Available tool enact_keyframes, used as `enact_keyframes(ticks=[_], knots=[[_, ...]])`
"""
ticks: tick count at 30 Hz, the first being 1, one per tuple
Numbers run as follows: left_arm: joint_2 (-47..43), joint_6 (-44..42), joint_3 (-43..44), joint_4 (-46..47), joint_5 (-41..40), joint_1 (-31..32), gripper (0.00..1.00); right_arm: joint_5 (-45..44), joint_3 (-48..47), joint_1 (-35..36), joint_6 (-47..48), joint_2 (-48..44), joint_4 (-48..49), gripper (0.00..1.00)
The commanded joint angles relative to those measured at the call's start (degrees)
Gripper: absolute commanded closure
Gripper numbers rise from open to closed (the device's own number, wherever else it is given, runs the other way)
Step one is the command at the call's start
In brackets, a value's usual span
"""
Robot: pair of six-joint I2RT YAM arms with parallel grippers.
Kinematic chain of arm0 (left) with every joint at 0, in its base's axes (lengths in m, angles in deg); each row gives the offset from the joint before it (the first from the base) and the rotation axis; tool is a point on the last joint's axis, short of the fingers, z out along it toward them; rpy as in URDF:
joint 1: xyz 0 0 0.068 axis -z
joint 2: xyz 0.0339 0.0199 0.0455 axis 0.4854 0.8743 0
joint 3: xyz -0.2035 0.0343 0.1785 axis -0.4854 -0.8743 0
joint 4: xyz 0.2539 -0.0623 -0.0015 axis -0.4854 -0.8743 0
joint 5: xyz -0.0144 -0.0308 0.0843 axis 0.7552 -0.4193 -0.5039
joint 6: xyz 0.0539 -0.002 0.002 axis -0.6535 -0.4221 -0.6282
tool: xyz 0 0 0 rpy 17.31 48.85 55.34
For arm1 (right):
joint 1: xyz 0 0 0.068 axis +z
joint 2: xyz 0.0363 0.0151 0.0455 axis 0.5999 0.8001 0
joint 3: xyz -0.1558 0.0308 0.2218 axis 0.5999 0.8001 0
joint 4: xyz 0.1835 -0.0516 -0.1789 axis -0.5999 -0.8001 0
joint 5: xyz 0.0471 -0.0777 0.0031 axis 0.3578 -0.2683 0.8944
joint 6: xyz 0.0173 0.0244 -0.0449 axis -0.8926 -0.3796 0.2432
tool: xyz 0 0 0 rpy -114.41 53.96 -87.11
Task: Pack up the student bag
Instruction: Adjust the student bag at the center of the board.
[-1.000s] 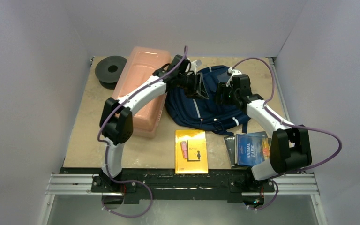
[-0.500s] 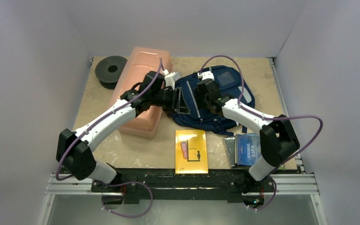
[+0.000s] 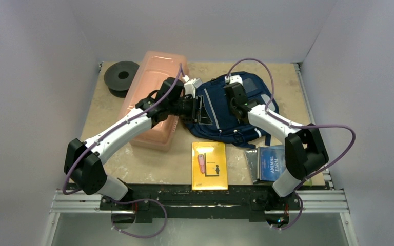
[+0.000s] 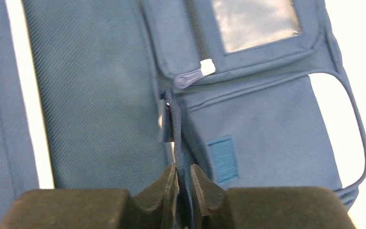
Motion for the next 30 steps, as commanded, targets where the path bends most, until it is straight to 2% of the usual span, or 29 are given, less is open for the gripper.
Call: enact_keyframes(ticks=[1,3,16,22,25,27,30], knots=[[0.0,0.3,2.6,1.4,1.2,0.1,0.55,3.0,0.5,-4.3,0.4,-4.3,1.8,0.88],[0.3,0.5,2.9,1.4,2.0,0.1,0.55,5.1,0.5,-5.4,0.5,-4.3,2.3,1.00],[1.1,0.3,4.2,0.6,3.4,0.2,0.55,5.6,0.4,-11.5,1.7,-1.8,3.7,1.00],[0.6,-0.4,4.4,-0.6,3.5,0.1,0.55,1.8,1.4,-13.9,0.2,1.2,5.3,0.99],[0.3,-0.6,4.3,-1.0,3.5,0.1,0.55,-0.6,1.2,-14.4,0.0,3.4,5.3,0.80],[0.3,-0.5,4.1,-1.1,3.5,0.1,0.55,-2.5,0.2,-14.7,-0.2,5.5,4.5,0.73],[0.3,-0.5,3.8,-1.0,3.9,0.2,0.55,-6.9,-1.2,-14.8,-0.8,7.6,2.5,0.55]])
